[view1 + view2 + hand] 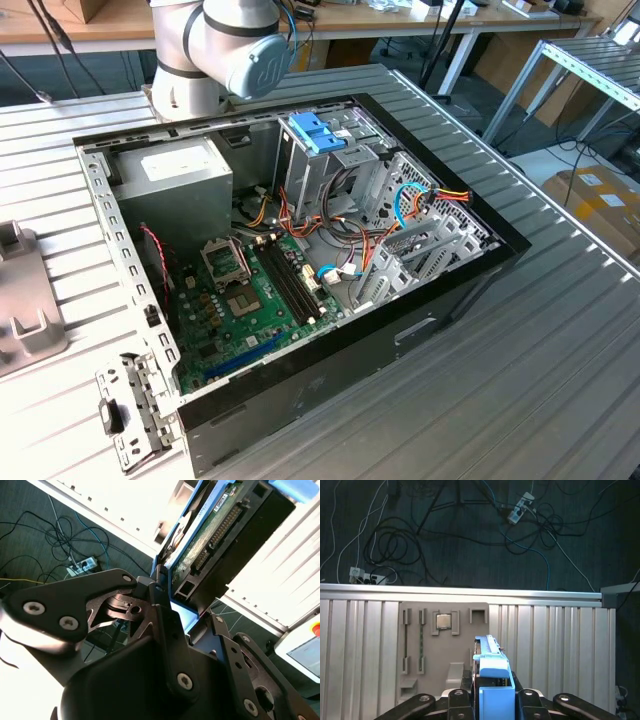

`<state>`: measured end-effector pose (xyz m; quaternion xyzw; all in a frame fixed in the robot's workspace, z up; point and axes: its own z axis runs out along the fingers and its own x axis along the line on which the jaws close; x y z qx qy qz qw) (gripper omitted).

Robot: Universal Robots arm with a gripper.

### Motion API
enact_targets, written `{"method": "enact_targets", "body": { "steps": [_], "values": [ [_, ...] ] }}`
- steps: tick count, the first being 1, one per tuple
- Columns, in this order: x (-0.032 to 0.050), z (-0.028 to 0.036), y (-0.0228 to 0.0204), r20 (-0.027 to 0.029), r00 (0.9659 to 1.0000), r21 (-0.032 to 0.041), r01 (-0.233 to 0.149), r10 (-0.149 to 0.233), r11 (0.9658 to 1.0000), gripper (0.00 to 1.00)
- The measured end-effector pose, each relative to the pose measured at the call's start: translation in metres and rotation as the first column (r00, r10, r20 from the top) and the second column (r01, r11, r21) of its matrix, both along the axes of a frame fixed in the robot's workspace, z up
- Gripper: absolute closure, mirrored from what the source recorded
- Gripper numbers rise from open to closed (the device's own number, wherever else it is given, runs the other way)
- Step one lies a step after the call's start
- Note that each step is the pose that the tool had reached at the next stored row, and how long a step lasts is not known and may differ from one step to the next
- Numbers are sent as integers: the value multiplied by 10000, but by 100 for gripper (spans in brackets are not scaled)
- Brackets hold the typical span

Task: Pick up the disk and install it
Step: 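Pick up the disk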

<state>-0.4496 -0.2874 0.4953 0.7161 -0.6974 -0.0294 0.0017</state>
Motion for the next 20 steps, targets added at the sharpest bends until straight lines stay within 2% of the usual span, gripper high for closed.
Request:
{"method": "enact_targets", "body": {
  "steps": [20],
  "values": [
    [114,0,0,0,10000,0,0,0,10000,63]
  ]
}}
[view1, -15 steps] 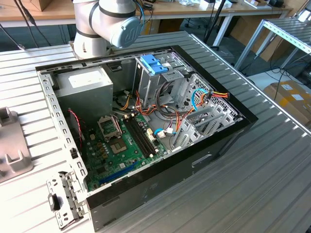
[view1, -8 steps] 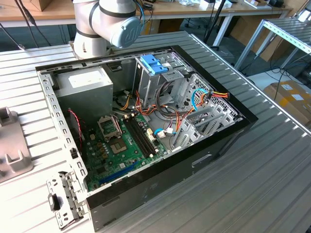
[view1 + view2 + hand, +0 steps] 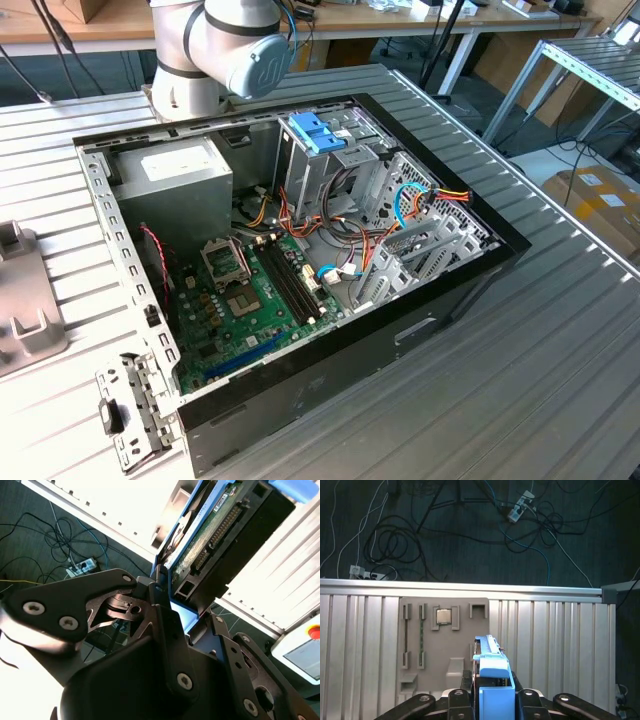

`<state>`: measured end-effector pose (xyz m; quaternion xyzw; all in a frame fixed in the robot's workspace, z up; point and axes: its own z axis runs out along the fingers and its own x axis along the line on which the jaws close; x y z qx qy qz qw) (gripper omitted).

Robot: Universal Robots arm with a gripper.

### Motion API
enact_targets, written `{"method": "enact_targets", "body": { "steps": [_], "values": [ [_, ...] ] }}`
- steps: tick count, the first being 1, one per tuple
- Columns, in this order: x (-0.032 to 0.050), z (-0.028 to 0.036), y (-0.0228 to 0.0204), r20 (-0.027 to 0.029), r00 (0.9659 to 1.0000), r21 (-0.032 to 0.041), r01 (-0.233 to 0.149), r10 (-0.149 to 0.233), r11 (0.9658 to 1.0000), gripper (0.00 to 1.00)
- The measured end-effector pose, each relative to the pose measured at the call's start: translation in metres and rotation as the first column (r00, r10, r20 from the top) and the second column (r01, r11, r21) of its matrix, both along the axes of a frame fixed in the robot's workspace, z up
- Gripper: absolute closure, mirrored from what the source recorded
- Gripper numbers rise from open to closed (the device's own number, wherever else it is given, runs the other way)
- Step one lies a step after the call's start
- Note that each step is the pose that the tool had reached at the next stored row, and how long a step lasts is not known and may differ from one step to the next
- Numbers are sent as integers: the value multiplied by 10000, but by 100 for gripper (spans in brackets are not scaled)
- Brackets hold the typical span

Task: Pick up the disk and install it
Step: 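Pick up the disk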

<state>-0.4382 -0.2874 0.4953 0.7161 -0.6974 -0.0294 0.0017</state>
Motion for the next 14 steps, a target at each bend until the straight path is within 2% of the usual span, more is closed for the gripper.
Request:
{"method": "enact_targets", "body": {
  "steps": [14],
  "values": [
    [60,0,0,0,10000,0,0,0,10000,63]
  ]
}}
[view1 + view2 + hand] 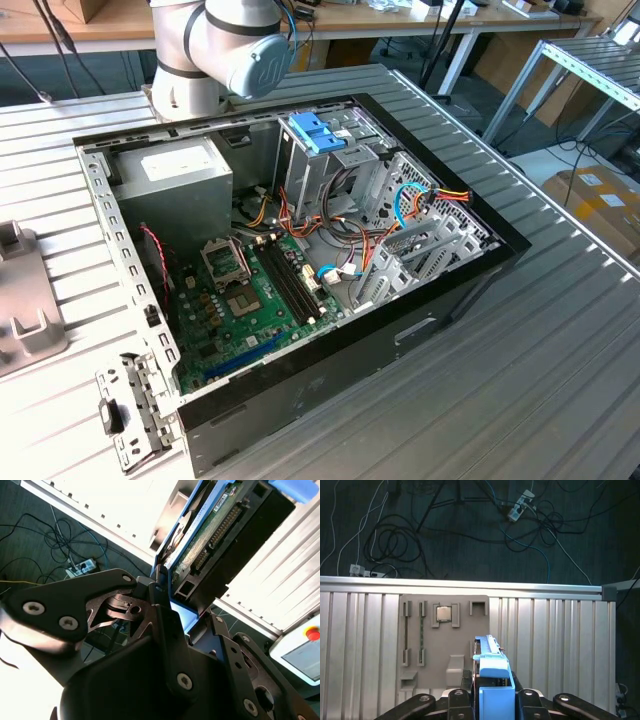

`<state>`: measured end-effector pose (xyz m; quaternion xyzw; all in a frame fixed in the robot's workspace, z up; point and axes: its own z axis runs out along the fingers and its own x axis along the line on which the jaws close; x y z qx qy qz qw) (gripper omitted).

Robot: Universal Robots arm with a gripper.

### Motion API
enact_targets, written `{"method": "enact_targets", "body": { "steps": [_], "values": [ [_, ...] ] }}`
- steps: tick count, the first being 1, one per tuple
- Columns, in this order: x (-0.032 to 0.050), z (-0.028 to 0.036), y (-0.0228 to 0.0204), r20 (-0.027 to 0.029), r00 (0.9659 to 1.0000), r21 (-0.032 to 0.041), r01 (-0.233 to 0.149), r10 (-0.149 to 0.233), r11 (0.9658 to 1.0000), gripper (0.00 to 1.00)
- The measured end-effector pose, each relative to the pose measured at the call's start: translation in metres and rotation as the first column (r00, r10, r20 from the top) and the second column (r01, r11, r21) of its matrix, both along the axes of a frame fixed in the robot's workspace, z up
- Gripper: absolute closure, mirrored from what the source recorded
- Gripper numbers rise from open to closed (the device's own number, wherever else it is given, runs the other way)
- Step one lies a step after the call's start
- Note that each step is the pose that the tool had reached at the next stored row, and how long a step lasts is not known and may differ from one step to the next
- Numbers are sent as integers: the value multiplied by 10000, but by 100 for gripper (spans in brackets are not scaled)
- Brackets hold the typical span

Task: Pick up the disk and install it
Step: 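Pick up the disk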

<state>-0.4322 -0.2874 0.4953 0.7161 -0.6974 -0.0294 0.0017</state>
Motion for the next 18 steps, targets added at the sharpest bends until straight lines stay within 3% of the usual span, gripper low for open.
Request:
{"method": "enact_targets", "body": {
  "steps": [18],
  "values": [
    [59,0,0,-1,10000,0,0,0,10000,63]
  ]
}}
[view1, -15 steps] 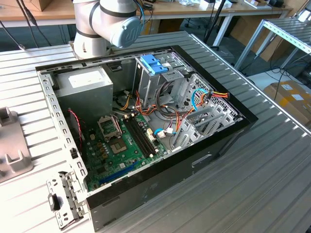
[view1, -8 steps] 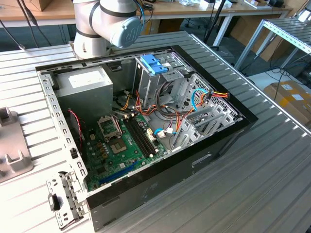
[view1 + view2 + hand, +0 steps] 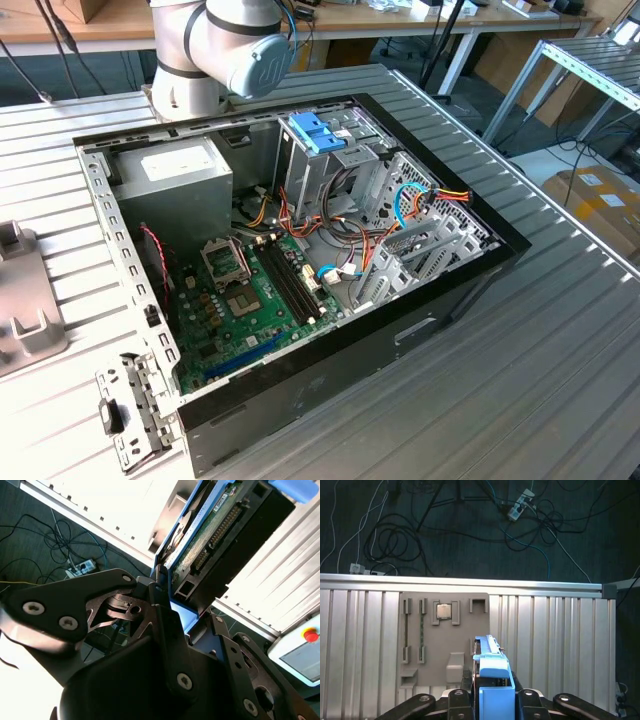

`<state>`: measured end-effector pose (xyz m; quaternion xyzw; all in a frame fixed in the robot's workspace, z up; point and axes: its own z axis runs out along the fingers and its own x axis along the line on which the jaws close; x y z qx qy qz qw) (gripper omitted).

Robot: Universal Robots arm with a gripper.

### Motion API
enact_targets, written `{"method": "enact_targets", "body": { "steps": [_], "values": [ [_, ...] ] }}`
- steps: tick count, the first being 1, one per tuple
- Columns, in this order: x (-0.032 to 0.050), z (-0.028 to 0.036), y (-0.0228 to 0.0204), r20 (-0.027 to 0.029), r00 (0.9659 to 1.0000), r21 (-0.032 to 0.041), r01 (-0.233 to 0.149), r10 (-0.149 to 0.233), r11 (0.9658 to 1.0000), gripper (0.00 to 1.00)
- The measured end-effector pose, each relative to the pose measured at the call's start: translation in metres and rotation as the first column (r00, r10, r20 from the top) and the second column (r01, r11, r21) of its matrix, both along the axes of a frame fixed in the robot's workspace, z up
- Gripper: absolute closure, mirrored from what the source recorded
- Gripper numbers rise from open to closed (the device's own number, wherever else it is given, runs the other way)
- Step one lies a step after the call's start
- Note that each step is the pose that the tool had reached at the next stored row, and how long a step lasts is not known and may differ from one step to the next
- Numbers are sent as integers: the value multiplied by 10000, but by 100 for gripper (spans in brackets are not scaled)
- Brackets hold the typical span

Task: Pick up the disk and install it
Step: 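Pick up the disk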

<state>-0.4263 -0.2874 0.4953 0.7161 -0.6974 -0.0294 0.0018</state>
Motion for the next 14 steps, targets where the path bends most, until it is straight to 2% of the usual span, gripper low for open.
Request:
{"method": "enact_targets", "body": {
  "steps": [14],
  "values": [
    [42,0,0,0,10000,0,0,0,10000,63]
  ]
}}
